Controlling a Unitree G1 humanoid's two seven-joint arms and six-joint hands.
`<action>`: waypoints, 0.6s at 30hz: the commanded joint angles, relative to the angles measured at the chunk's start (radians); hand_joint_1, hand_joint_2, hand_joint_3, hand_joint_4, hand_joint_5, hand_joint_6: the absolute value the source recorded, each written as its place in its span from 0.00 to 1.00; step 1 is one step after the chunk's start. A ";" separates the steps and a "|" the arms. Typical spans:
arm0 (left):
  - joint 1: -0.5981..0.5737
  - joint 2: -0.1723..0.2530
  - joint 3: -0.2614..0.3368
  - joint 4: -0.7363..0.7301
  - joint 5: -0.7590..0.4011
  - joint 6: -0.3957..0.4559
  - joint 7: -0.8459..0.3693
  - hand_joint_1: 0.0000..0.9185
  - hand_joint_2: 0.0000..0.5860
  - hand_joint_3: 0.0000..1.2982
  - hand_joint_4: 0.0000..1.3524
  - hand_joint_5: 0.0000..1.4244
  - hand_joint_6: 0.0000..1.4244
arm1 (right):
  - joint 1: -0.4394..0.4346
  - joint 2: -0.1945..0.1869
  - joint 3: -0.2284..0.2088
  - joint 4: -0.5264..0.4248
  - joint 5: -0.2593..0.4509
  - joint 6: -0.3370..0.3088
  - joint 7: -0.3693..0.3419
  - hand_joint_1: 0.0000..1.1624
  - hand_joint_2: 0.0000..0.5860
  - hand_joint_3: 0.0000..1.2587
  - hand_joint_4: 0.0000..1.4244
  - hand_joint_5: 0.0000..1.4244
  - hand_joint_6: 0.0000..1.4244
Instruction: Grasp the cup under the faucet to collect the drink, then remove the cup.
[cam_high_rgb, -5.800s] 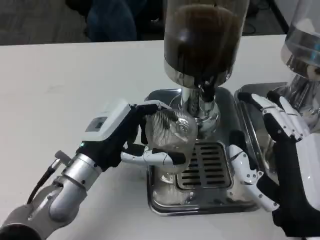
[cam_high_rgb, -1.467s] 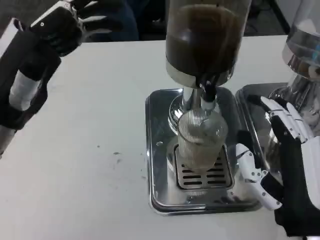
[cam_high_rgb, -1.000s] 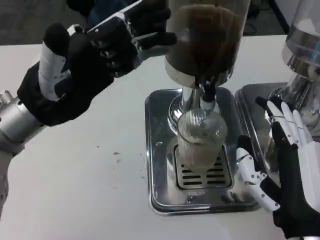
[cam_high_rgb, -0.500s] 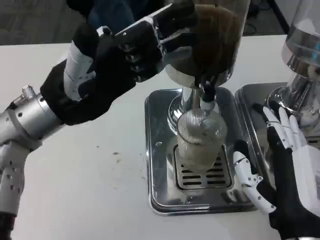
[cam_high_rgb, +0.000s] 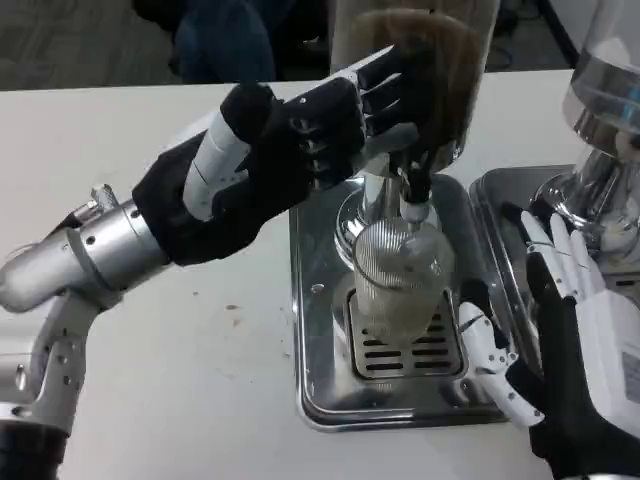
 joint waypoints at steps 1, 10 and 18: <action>0.003 -0.029 0.001 0.006 0.030 -0.041 0.013 0.00 0.14 0.00 0.00 0.00 0.00 | 0.000 -0.002 0.004 0.007 0.008 -0.015 -0.015 0.17 0.74 0.10 0.01 0.00 0.02; 0.023 -0.068 -0.002 0.011 0.069 -0.065 0.052 0.00 0.14 0.00 0.00 0.00 0.00 | 0.009 -0.006 0.010 0.001 0.011 -0.018 -0.017 0.17 0.74 0.10 0.01 0.00 0.02; 0.024 -0.088 -0.018 0.030 0.107 -0.081 0.061 0.00 0.14 0.00 0.00 0.00 0.00 | 0.021 -0.003 0.019 -0.006 0.005 -0.017 -0.029 0.16 0.74 0.10 0.01 0.00 0.01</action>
